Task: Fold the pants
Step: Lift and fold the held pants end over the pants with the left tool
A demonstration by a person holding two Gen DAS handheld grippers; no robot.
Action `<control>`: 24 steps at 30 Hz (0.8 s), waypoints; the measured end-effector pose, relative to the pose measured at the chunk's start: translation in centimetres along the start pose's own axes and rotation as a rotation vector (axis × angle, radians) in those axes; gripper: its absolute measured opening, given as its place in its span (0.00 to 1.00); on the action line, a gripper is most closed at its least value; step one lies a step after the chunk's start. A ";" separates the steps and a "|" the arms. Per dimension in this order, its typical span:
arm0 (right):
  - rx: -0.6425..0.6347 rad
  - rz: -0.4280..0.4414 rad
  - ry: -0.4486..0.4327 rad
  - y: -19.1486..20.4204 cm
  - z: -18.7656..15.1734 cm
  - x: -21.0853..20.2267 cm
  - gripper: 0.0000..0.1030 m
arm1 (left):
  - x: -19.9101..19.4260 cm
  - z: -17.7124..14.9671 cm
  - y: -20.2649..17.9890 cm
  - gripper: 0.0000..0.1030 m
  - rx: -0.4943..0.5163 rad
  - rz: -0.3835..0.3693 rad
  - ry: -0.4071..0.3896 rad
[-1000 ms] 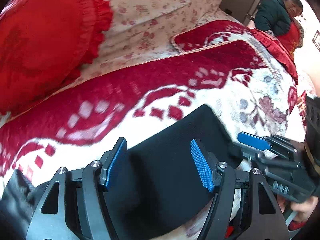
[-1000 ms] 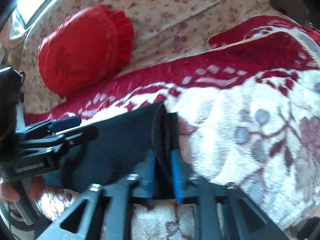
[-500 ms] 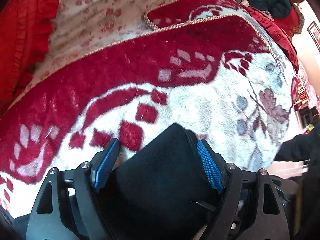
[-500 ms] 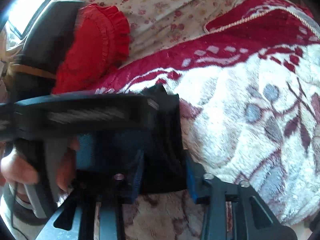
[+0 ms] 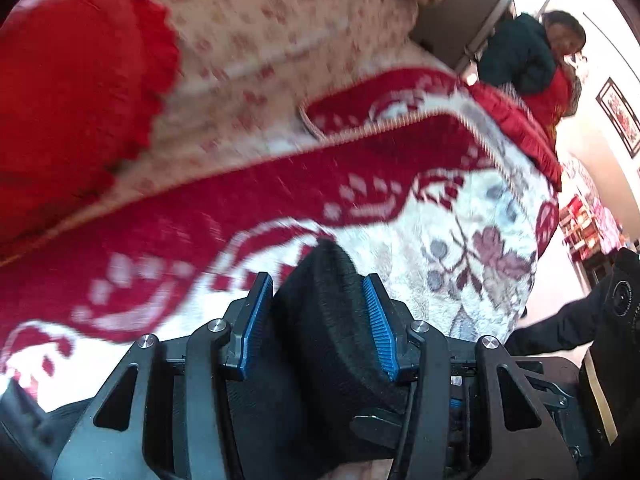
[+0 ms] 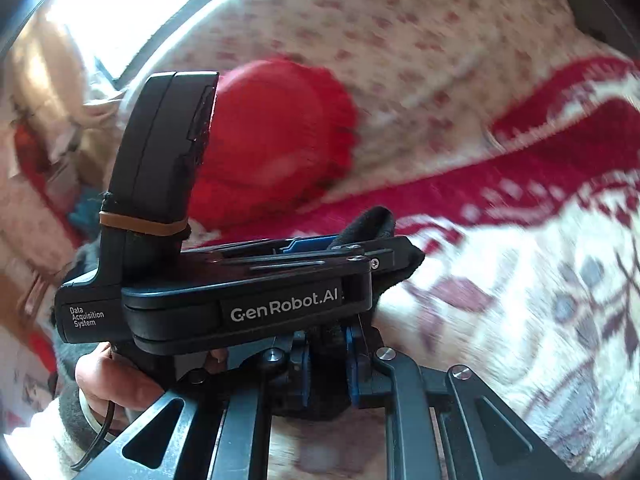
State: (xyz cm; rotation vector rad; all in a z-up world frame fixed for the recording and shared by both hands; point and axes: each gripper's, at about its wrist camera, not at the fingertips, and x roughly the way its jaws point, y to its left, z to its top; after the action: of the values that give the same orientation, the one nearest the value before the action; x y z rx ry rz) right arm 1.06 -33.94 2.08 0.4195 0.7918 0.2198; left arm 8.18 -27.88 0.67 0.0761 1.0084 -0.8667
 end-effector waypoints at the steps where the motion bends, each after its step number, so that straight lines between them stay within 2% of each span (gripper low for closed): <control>1: -0.020 0.018 -0.008 1.1 0.4 -0.2 0.13 | -0.9 0.0 0.3 0.45 -0.005 0.005 -0.013; 8: -0.176 0.171 0.000 10.1 1.4 1.2 0.13 | -8.8 -2.3 5.8 0.45 -0.095 0.083 -0.106; 13: -0.273 0.266 0.078 15.8 -0.2 4.7 0.13 | -11.7 -6.2 11.7 0.45 -0.212 0.151 -0.101; 18: -0.295 0.299 0.204 18.1 -3.5 11.3 0.15 | -12.5 -11.5 18.3 0.45 -0.408 0.219 -0.052; 21: -0.268 0.292 0.380 18.3 -5.8 16.3 0.20 | -12.8 -13.6 20.1 0.45 -0.472 0.241 -0.039; 24: -0.254 0.401 0.376 18.4 -5.3 14.5 0.25 | -13.6 -14.4 20.0 0.45 -0.476 0.240 -0.059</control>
State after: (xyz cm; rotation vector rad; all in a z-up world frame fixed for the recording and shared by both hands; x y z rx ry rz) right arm 6.46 -10.99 -2.39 0.2949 1.0276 0.7824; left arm 8.04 -0.03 -3.39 -0.2274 1.1010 -0.3939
